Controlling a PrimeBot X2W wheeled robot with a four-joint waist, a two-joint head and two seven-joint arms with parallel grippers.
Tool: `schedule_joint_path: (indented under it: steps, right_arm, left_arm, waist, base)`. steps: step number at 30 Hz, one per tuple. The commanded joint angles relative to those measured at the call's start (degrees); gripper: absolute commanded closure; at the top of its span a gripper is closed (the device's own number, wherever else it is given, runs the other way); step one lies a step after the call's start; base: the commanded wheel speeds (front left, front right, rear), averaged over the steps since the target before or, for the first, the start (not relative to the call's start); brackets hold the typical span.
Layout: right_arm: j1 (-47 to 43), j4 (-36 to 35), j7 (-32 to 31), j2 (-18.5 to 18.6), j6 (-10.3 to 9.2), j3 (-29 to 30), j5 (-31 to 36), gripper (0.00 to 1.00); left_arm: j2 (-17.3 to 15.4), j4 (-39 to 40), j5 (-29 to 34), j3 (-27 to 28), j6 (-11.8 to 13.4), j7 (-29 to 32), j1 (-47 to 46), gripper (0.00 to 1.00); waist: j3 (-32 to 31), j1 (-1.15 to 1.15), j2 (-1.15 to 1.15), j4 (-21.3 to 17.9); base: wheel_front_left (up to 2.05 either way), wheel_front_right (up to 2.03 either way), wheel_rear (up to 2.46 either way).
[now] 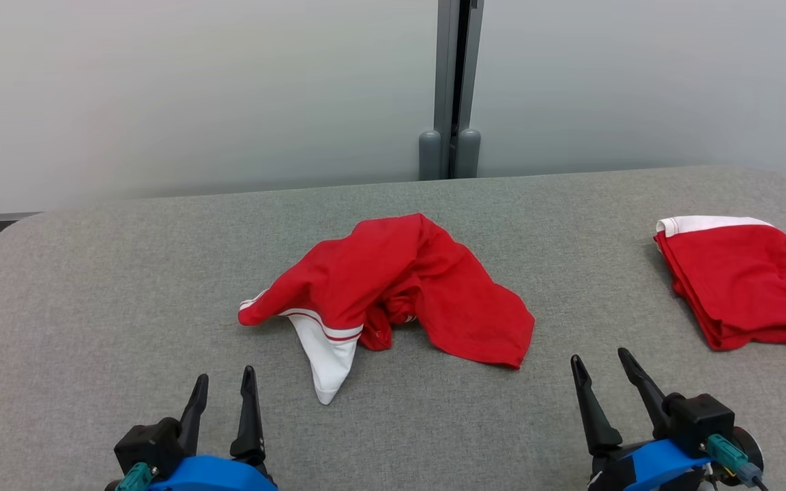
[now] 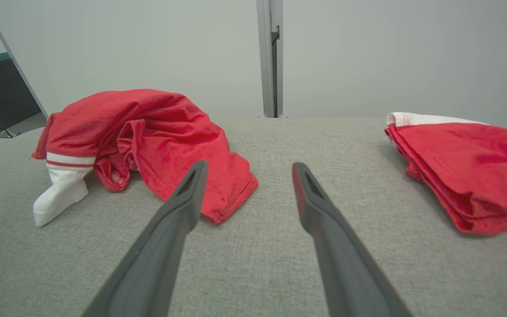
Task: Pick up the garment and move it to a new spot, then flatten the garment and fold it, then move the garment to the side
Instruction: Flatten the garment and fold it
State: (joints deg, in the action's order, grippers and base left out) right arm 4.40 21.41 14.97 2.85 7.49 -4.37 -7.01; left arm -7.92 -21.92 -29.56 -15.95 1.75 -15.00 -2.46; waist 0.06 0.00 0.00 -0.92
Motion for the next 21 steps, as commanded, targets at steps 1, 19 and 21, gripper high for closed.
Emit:
schedule_joint_path:
  steps: [1,19,21]
  right_arm:
    - [0.43,0.18,0.31,0.07,0.0,0.14,0.17,0.0]
    - [4.34,0.37,0.31,0.06,0.0,-4.23,2.66,0.0]
    - [6.39,1.33,0.14,0.07,0.0,-6.33,2.87,0.0]
  left_arm:
    - [0.09,0.28,0.53,0.07,-0.11,-0.24,0.45,0.0]
    - [0.44,0.64,2.08,0.67,-0.86,-0.25,-1.45,0.0]
    - [0.57,0.91,2.36,0.66,-0.9,-0.25,-2.1,0.0]
  waist:
    - [0.03,0.0,0.0,0.04]
    - [3.36,0.0,0.0,1.71]
    - [4.49,0.0,0.0,2.54]
  base:
    - [0.0,0.0,0.0]
    - [0.0,0.0,0.0]
    - [0.0,0.0,0.0]
